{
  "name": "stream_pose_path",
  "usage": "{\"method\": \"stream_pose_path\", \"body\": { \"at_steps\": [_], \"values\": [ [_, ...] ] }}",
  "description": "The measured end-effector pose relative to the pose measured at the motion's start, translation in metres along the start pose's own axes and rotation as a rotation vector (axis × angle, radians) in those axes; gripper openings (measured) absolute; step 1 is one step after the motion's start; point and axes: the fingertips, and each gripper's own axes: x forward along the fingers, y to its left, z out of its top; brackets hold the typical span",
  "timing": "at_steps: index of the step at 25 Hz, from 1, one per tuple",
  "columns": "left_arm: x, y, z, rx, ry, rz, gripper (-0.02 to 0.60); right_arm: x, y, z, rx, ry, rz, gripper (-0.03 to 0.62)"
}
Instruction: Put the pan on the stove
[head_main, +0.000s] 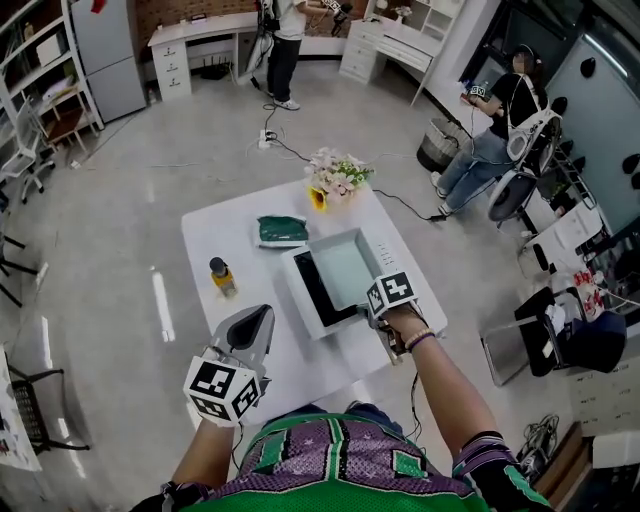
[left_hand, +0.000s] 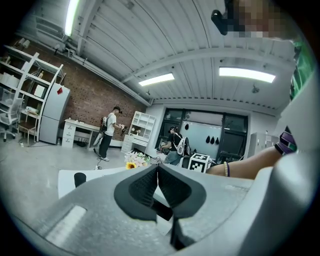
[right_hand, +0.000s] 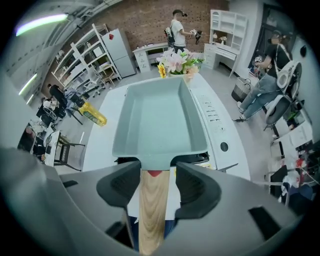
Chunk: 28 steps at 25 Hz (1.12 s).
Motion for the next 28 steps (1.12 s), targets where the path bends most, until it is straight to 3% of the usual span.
{"method": "stream_pose_path", "body": {
  "at_steps": [8, 19, 25, 28],
  "values": [
    [0.008, -0.014, 0.003, 0.025, -0.003, 0.029, 0.018, -0.019, -0.011, 0.001, 0.033, -0.127, 0.032, 0.216],
    [0.02, -0.058, -0.003, 0.044, 0.022, 0.14, 0.018, -0.061, -0.05, 0.005, -0.102, -0.371, 0.104, 0.206],
    [0.028, -0.083, -0.005, 0.0, 0.008, 0.241, 0.018, -0.09, -0.069, 0.007, -0.129, -0.555, 0.195, 0.164],
    [0.035, -0.093, -0.001, -0.045, -0.02, 0.274, 0.018, -0.108, -0.085, 0.008, -0.173, -0.633, 0.196, 0.144]
  ]
}}
